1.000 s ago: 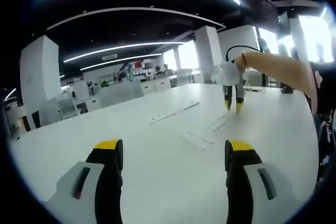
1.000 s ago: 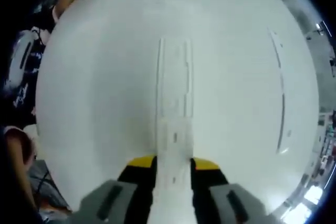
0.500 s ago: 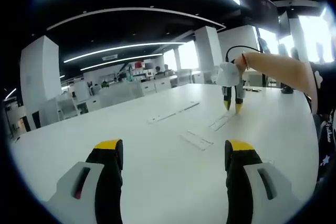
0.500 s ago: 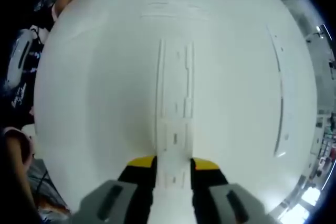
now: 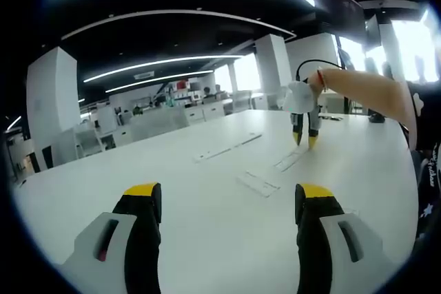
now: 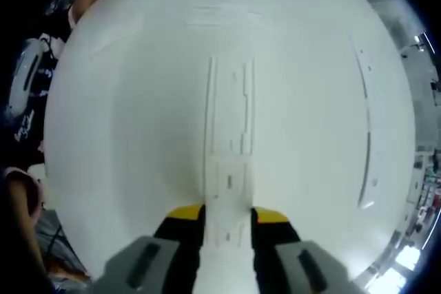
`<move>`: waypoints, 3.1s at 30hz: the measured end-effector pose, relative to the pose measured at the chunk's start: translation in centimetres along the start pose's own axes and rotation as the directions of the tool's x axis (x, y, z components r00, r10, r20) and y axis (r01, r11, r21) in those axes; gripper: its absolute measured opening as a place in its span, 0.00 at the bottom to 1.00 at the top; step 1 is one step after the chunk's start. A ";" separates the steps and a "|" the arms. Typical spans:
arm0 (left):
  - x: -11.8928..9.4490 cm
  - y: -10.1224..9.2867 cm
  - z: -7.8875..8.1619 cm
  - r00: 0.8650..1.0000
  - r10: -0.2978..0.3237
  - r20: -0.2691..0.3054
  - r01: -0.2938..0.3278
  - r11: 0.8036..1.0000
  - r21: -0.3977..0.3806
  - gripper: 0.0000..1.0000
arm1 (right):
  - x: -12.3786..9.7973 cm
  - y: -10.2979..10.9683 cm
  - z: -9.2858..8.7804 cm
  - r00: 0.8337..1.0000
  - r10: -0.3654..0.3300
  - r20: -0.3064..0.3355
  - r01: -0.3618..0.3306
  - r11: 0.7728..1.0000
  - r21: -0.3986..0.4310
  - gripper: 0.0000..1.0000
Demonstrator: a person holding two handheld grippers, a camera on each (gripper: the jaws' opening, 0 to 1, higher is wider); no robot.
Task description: Locate the socket holder cover, grip the socket holder cover, clip it into the socket holder slot.
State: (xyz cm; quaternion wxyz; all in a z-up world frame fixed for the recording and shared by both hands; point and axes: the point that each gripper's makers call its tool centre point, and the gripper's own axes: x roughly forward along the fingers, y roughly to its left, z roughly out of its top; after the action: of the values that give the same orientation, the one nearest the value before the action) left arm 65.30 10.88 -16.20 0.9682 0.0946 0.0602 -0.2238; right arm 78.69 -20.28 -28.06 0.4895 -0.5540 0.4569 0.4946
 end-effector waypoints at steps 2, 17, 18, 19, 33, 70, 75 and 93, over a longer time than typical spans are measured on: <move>0.0 0.0 0.0 1.000 -0.001 0.000 0.001 1.000 0.000 0.78 | 0.0 0.0 0.0 1.000 -0.006 0.006 0.006 1.000 -0.001 0.33; 0.2 0.2 0.0 1.000 0.000 -0.003 0.000 1.000 -0.002 0.78 | -0.9 1.4 -2.3 0.999 -0.022 0.041 0.020 0.999 0.046 0.33; 0.2 0.1 0.0 1.000 0.000 -0.002 0.000 1.000 -0.001 0.78 | -1.1 1.5 -2.5 0.999 -0.023 0.041 0.021 0.999 0.049 0.33; 0.2 0.1 0.1 1.000 -0.001 0.001 0.001 1.000 0.000 0.78 | -1.2 1.6 -2.8 0.999 -0.025 0.041 0.023 0.998 0.051 0.33; 0.3 0.1 -0.2 1.000 -0.009 -0.003 0.009 1.000 -0.004 0.78 | -1.5 2.2 -6.2 0.998 -0.058 0.034 0.055 0.994 0.095 0.23; 0.2 0.5 -0.4 1.000 -0.013 -0.009 0.013 1.000 -0.008 0.78 | 0.6 3.5 -5.2 0.998 -0.048 0.046 0.047 0.999 0.017 0.04; 0.2 0.4 -0.4 1.000 -0.014 -0.010 0.014 1.000 -0.008 0.78 | 0.8 3.0 -5.1 0.998 -0.045 0.049 0.045 0.999 0.008 0.04; 0.5 0.3 -0.6 1.000 -0.016 -0.014 0.015 1.000 -0.009 0.78 | 1.1 2.7 -5.0 0.997 -0.046 0.054 0.046 0.999 0.000 0.04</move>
State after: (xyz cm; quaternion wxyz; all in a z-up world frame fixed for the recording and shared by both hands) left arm 65.85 11.10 -16.77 0.9664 0.0915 0.0685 -0.2304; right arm 76.63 -25.58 -29.21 0.5126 -0.5513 0.4302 0.4982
